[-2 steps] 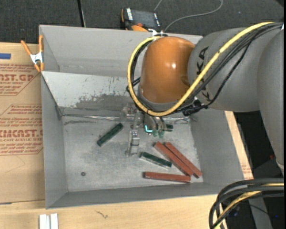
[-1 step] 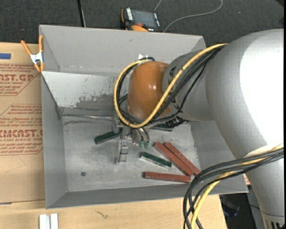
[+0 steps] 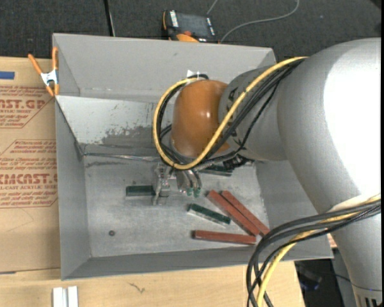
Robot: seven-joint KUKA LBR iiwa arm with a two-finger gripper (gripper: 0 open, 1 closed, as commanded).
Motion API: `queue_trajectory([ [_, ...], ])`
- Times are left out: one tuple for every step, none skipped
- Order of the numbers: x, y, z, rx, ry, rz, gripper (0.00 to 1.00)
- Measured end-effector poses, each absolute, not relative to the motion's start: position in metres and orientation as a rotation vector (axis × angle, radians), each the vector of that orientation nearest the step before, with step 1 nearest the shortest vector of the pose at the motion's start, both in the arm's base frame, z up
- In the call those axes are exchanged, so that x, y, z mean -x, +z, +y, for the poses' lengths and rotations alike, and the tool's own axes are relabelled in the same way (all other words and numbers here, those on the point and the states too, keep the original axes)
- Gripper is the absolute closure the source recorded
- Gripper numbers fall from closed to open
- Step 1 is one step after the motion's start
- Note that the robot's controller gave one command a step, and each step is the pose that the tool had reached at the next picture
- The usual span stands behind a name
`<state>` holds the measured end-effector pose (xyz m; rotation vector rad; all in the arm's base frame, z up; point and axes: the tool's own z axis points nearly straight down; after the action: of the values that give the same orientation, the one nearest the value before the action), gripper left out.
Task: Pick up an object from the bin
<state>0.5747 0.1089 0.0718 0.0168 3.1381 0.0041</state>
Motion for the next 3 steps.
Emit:
queue_trajectory([
  [-0.574,0.247,0.108,0.084,0.003,3.129,1.0],
  [-0.573,0.241,0.108,0.084,0.002,3.137,0.0],
  [-0.575,0.079,0.142,-0.709,-0.002,3.065,0.0],
])
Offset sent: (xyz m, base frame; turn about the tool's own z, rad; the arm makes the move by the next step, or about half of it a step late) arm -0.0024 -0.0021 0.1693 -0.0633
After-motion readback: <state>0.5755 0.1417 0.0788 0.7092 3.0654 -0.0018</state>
